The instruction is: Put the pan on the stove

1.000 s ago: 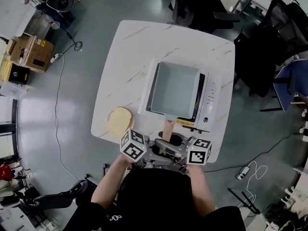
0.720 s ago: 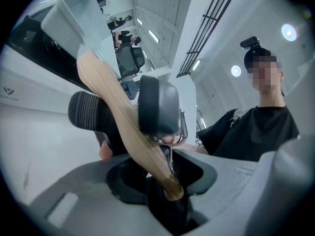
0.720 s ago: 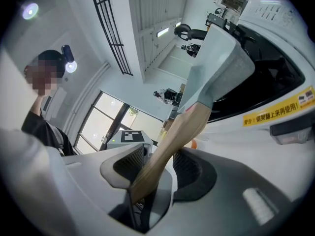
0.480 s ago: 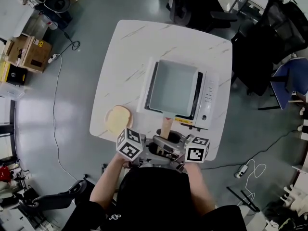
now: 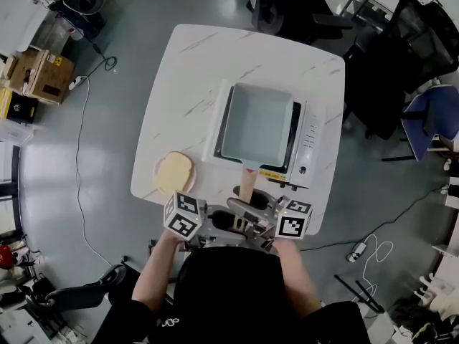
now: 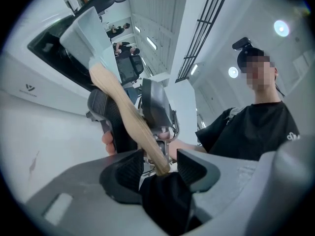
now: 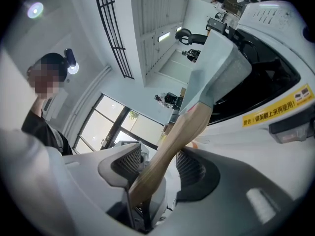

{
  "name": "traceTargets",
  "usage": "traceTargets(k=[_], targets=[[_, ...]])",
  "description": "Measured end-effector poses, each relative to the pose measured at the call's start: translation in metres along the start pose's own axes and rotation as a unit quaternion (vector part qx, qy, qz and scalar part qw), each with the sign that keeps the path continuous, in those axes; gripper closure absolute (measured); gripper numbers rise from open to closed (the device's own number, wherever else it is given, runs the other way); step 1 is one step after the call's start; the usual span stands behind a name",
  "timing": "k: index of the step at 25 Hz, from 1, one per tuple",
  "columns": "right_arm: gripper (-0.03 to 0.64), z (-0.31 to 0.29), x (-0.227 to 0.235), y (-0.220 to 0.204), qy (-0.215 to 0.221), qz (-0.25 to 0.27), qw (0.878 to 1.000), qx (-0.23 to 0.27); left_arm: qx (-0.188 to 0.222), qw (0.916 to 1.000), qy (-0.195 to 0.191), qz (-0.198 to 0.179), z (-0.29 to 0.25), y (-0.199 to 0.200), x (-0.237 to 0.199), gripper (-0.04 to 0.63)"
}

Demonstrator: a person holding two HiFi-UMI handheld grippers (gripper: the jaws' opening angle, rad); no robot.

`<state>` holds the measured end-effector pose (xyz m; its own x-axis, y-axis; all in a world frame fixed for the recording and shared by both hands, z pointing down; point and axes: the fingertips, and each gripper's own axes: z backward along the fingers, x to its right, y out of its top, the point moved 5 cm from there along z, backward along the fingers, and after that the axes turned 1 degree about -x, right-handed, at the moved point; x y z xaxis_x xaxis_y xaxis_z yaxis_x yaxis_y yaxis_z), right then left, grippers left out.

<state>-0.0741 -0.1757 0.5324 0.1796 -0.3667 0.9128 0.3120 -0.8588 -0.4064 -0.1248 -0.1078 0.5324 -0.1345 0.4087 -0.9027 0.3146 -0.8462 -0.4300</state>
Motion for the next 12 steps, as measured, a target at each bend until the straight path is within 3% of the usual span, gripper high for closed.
traceTargets(k=[12], targets=[[0.316,0.012,0.005,0.004,-0.017,-0.003,1.0,0.014,0.037,0.9993,0.007,0.001,0.016,-0.008,0.006,0.393]])
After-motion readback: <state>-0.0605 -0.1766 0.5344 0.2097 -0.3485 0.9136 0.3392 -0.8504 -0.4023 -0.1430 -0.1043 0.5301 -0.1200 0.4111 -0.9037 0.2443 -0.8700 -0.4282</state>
